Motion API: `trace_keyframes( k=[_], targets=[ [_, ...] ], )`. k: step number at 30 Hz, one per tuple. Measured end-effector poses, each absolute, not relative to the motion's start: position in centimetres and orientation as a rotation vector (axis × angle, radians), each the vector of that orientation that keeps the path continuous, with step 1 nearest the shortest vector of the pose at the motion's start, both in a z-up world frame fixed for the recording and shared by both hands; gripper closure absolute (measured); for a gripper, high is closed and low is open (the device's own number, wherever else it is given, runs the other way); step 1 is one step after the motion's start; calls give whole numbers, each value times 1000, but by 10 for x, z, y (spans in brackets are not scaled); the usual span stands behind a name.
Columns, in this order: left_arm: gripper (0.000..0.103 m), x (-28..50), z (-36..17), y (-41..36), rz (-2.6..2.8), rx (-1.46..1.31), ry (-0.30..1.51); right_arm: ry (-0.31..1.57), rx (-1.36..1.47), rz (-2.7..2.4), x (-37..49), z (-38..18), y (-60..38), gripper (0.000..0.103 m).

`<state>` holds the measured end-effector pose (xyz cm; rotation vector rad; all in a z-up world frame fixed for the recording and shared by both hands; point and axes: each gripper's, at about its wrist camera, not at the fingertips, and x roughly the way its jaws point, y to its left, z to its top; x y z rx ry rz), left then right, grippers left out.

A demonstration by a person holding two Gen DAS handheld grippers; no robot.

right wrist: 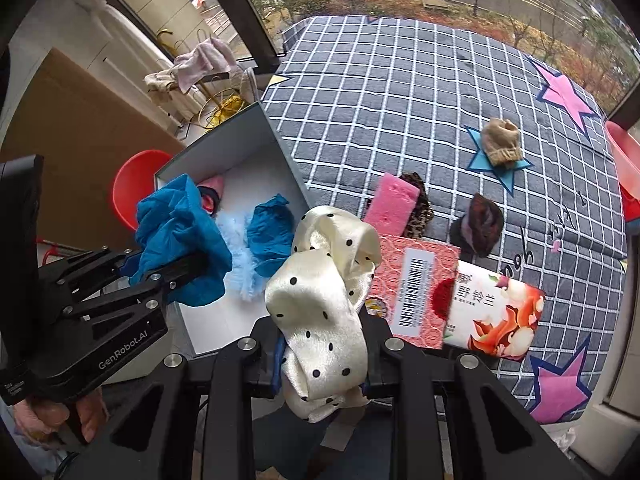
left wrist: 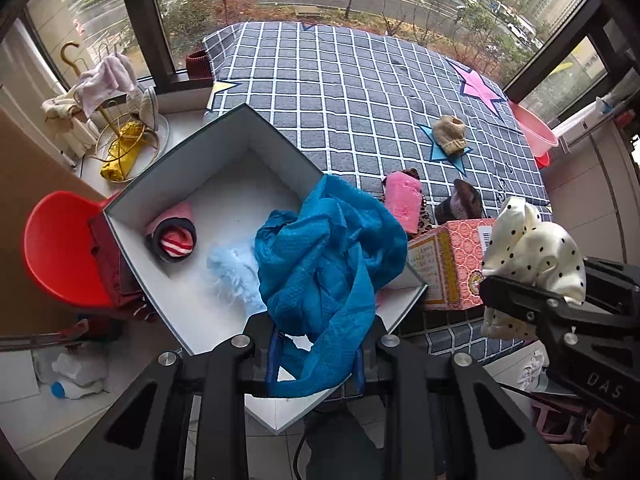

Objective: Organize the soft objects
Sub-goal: 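Lift the blue cloth and scrunchie and carry them over the white box with both grippers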

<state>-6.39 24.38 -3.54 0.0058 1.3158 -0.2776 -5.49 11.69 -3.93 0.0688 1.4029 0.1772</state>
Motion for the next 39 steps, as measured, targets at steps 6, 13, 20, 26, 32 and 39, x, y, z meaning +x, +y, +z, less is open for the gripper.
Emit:
trace_keyframes(
  k=[6, 13, 20, 26, 32, 39],
  targets=[
    [73, -63, -38, 257, -254, -22, 1314, 1412, 27, 215, -49, -41, 138, 76],
    [73, -60, -39, 268, -234, -44, 1309, 1421, 0, 246, -43, -43, 155, 76],
    [73, -56, -40, 275, -224, -57, 1308, 1434, -20, 268, -41, -48, 167, 76],
    [73, -51, -43, 279, -216, -62, 1309, 1445, -32, 279, -38, -52, 173, 76],
    [73, -47, -46, 283, -205, -67, 1313, 1455, -42, 283, -37, -55, 177, 76],
    [73, -41, -46, 286, -192, -68, 1305, 1469, -34, 286, -33, -60, 179, 76]
  ],
)
